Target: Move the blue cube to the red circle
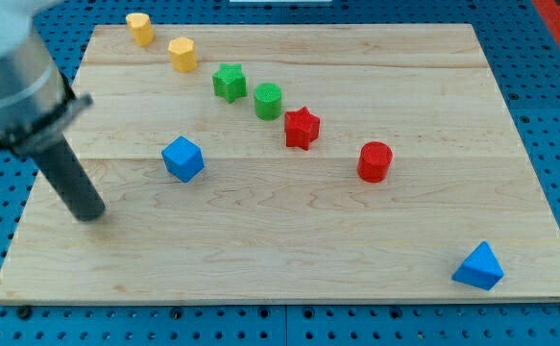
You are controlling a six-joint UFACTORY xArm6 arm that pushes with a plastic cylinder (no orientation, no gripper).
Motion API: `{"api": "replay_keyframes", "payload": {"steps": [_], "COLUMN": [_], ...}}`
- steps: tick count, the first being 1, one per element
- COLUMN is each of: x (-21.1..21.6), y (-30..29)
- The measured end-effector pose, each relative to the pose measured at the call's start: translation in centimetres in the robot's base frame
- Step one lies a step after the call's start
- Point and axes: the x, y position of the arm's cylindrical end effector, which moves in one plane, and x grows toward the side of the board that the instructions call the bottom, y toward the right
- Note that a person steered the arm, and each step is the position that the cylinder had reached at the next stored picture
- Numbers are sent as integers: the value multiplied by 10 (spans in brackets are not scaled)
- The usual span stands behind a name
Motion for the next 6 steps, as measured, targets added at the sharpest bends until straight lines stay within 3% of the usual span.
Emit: {"api": "replay_keyframes", "payload": {"steps": [1, 2, 3, 5, 6], "x": [-56, -60, -50, -4, 3], "y": [19, 142, 169, 317, 275]}}
